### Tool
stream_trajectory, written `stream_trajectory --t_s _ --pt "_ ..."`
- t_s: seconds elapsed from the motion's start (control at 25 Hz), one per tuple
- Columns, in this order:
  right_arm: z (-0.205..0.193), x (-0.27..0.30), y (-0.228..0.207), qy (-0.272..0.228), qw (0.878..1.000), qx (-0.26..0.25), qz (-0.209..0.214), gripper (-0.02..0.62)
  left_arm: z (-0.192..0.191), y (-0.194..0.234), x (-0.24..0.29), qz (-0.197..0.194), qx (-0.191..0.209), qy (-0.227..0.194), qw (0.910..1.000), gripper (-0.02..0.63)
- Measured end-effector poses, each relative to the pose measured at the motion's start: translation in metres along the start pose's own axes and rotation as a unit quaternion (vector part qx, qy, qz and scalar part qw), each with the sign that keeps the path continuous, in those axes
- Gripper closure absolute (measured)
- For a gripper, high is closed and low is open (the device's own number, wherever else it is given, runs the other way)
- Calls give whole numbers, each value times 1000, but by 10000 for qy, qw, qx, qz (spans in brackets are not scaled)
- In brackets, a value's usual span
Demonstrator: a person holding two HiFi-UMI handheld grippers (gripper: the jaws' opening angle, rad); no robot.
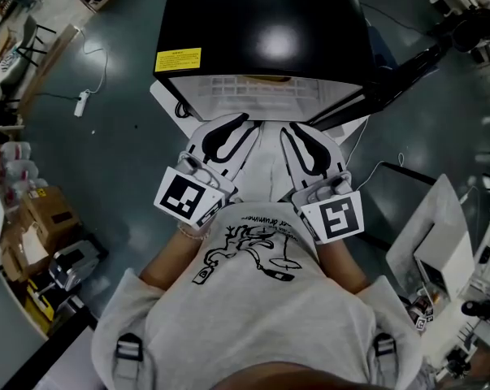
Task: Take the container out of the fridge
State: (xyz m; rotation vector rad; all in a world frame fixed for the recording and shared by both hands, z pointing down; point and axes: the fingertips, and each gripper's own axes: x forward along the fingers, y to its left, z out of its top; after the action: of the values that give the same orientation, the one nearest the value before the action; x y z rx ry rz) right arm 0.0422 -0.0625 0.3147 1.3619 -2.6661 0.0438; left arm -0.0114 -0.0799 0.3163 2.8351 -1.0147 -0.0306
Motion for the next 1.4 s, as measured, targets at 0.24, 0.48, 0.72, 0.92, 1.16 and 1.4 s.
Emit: stream_trajectory --t_s 0.24,0.48,0.72,0.92,1.16,1.4 --pt "-11 11 -12 152 9999 -7 -66 522 -7 15 9 118 -4 68 9999 508" --pt "-22 20 -26 264 9996 24 -110 511 -16 25 20 173 -43 204 9996 504" --pt "-32 28 -37 348 9992 71 -155 503 -27 36 30 249 -71 336 9991 491" --pt "-48 34 -51 429 9984 156 -331 495 -38 46 40 329 -199 378 9985 491" --pt "-60 45 -64 536 9974 256 -409 485 -54 62 50 432 -234 561 9972 488" --pt "-72 60 -72 649 9966 284 -421 476 -69 81 56 519 -310 732 9955 477"
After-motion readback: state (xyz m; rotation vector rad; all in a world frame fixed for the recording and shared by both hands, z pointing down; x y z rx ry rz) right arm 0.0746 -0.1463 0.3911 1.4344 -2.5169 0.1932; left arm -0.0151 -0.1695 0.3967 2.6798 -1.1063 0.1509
